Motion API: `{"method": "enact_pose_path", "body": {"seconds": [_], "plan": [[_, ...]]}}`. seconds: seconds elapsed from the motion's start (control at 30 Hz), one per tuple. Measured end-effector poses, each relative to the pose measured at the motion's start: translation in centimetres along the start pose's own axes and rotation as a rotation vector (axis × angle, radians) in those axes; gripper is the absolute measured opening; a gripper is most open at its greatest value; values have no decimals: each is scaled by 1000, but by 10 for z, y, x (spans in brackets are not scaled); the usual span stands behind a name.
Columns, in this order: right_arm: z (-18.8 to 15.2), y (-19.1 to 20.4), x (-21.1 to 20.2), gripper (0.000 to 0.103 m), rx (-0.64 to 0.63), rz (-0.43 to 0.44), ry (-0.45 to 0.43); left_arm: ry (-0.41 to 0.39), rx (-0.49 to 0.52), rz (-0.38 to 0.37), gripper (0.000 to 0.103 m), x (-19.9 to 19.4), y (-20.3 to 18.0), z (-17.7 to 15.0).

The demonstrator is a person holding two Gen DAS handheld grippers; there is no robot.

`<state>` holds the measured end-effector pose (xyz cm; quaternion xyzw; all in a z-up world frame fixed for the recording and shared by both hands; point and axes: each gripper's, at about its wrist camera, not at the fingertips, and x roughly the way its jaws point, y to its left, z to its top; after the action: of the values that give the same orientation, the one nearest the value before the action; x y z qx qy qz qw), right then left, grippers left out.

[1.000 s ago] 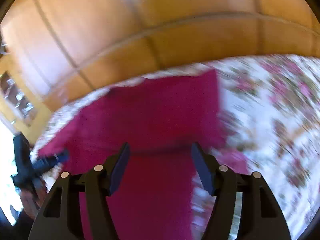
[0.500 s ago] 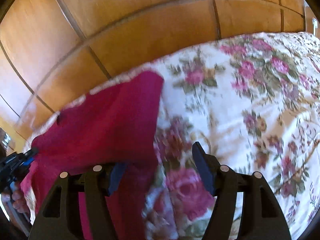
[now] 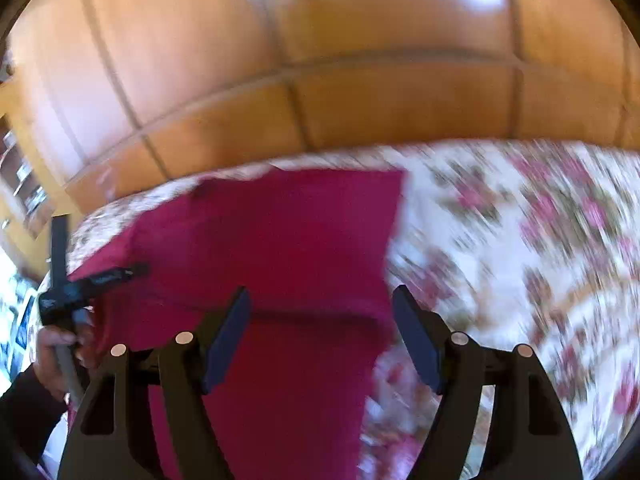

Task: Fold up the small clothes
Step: 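Fold the sleeve over the shirt body with the right gripper and release, then grasp the other shirt side with the left gripper and lift it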

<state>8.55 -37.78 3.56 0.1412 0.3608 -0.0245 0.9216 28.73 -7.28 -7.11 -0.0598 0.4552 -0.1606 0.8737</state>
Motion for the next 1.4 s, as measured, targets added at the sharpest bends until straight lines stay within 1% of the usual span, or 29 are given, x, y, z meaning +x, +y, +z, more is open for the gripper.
{"method": "enact_pose_path", "body": {"seconds": [0.07,0.1,0.17,0.2,0.23,0.27,0.3,0.37,0.43,0.5,0.53,0.6,0.67,0.73,0.77,0.8,0.83,0.93,1.03,1.07,1.13,1.2,1.23,1.27,1.33,1.37,1.4], "plan": [[4,13,25,73,-20,-2,31,-25,26,53,13,-3,-3,0],[3,16,46,73,-21,-25,76,-22,32,81,13,-2,-1,-1],[-6,14,82,73,-21,-101,165,15,19,100,21,7,7,-3],[-15,12,101,76,-32,-135,196,23,12,96,21,10,11,-4],[-22,16,102,78,-72,-149,146,21,2,81,21,9,15,-7],[-26,20,102,82,-99,-161,127,19,-6,72,22,5,17,-8],[-29,23,102,82,-113,-183,112,21,-16,66,24,0,20,-9],[-29,22,105,84,-114,-194,112,26,-35,52,32,-9,24,-14],[-29,23,106,84,-117,-198,114,35,-96,9,36,-24,36,-22],[-30,25,108,86,-128,-208,112,28,-154,-30,36,-40,52,-33],[-30,26,108,86,-130,-208,110,20,-203,-60,36,-55,67,-41],[-33,28,104,86,-130,-205,104,-14,-263,-95,36,-76,87,-52],[-30,29,106,86,-133,-208,103,-74,-329,-66,36,-107,120,-65],[-29,30,107,86,-140,-216,102,-125,-413,-60,36,-131,158,-76],[-29,29,107,86,-141,-217,101,-152,-463,-23,40,-143,181,-82],[-29,30,107,86,-142,-217,98,-175,-496,9,47,-151,197,-86],[-29,29,106,86,-142,-216,97,-209,-549,57,47,-164,221,-91],[-31,30,103,86,-143,-219,93,-247,-668,104,47,-185,275,-101],[-30,33,103,87,-155,-237,89,-264,-794,116,47,-196,324,-104],[-30,34,103,87,-158,-242,88,-276,-850,97,47,-197,341,-105],[-30,34,103,88,-162,-248,86,-267,-894,86,47,-195,358,-101],[-30,35,103,88,-165,-254,85,-258,-904,85,43,-190,366,-93],[-30,36,103,88,-167,-261,83,-253,-900,106,41,-187,367,-87],[-30,36,104,88,-168,-263,83,-250,-897,142,41,-183,369,-81],[-30,36,104,89,-170,-267,81,-231,-891,184,41,-174,380,-72],[-31,36,104,89,-170,-268,80,-215,-900,203,35,-169,386,-70],[-31,36,104,89,-170,-269,80,-200,-906,212,32,-164,391,-68]]}}
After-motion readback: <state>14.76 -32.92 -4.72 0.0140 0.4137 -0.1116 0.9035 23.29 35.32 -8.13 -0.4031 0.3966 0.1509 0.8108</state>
